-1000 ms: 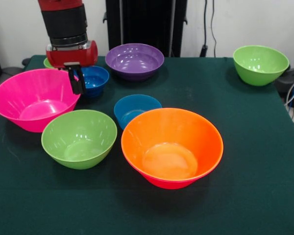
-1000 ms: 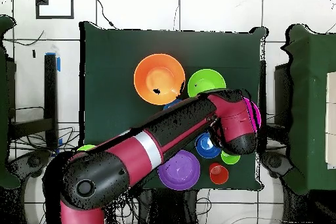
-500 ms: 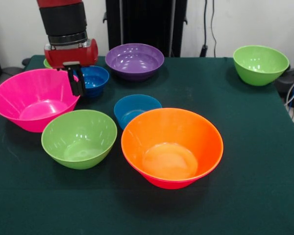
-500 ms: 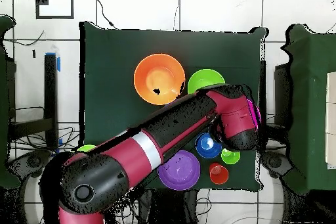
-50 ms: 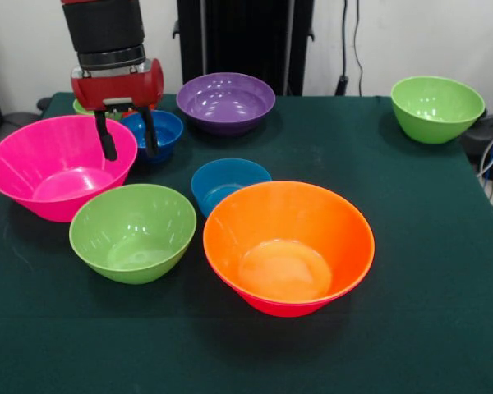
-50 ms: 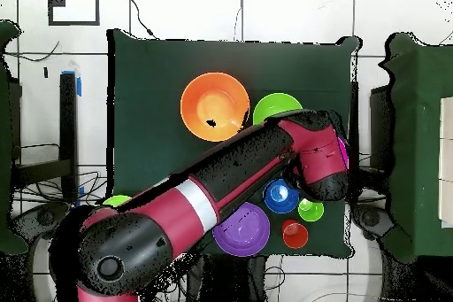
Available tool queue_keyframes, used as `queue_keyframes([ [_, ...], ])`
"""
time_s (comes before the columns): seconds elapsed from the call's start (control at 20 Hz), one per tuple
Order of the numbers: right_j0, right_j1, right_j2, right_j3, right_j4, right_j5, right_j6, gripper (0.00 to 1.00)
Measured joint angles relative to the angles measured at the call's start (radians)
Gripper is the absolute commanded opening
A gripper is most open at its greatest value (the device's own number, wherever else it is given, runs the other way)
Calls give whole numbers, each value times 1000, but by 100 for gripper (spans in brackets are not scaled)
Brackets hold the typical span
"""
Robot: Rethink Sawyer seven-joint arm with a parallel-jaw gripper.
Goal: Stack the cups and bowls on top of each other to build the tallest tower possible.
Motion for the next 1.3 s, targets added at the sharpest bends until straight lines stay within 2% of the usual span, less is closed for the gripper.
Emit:
queue_keyframes([
  [0.35,1,-15,0,0,-36,0,-20,100],
  [0.7,5,-27,0,0,-70,0,-95,100],
  [1.3,26,-26,6,0,-68,0,-220,100],
])
